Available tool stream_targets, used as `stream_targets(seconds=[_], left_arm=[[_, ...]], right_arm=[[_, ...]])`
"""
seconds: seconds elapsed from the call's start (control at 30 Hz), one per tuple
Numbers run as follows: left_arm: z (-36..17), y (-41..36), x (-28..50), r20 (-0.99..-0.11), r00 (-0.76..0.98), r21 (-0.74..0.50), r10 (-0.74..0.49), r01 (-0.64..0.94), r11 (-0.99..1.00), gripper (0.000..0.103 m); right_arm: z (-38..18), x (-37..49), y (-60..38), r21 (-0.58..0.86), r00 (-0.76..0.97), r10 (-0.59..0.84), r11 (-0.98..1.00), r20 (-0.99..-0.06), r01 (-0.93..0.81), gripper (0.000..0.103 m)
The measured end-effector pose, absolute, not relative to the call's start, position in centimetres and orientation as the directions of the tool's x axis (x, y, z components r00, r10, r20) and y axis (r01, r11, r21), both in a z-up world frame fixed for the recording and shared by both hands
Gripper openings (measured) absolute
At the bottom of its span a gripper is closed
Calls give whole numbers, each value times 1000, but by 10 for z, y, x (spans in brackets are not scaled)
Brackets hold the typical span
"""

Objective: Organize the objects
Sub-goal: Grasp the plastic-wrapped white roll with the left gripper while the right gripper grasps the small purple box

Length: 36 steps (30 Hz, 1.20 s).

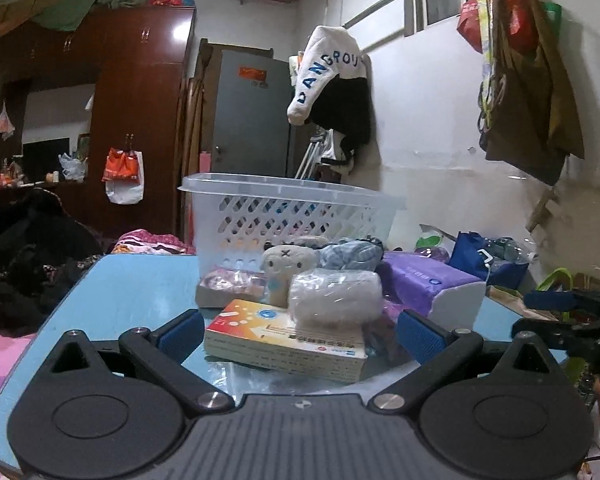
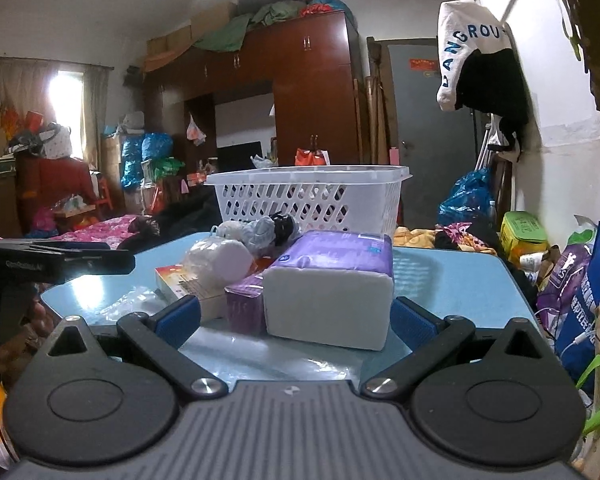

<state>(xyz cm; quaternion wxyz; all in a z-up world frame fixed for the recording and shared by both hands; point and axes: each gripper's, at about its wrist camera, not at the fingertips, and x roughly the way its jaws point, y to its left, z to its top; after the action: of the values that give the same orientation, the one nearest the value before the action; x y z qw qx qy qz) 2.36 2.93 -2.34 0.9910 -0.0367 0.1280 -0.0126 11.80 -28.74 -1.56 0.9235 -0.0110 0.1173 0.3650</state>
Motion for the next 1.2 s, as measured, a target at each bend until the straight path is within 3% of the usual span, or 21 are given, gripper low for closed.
stream_targets(seconds=[0.2, 0.27, 0.33, 0.4, 0.67, 0.93, 1.07, 1.13, 1.2], left_arm=[[-19, 24, 48, -267, 962, -82, -50, 29, 996, 103], [-18, 22, 59, -279, 959, -80, -50, 28, 996, 103], [-17, 20, 72, -296, 954, -75, -53, 32, 997, 103], [-18, 19, 82, -304, 951, -77, -50, 27, 997, 103], [-21, 15, 99, -327, 944, -77, -46, 22, 997, 103], [-22, 16, 106, -339, 941, -67, -14, -10, 998, 103], [-23, 15, 108, -344, 939, -53, -7, -12, 999, 102], [-24, 14, 109, -345, 939, -46, -3, -14, 999, 97], [-25, 13, 110, -351, 936, -44, -5, -11, 999, 94]], right_arm=[[-22, 115, -273, 78, 658, 716, 688, -231, -721, 99], [-25, 114, -261, 62, 651, 721, 680, -238, -730, 90], [-29, 116, -248, 60, 644, 718, 679, -264, -732, 74], [-34, 120, -234, 55, 630, 721, 669, -288, -741, 70], [-35, 129, -224, 60, 686, 673, 725, -277, -686, 70], [-36, 119, -203, -36, 718, 647, 736, -258, -676, 69], [-38, 120, -199, -53, 750, 613, 765, -249, -642, 59], [-39, 121, -200, -55, 767, 593, 781, -245, -622, 48], [-39, 124, -202, -35, 761, 598, 780, -250, -624, 48]])
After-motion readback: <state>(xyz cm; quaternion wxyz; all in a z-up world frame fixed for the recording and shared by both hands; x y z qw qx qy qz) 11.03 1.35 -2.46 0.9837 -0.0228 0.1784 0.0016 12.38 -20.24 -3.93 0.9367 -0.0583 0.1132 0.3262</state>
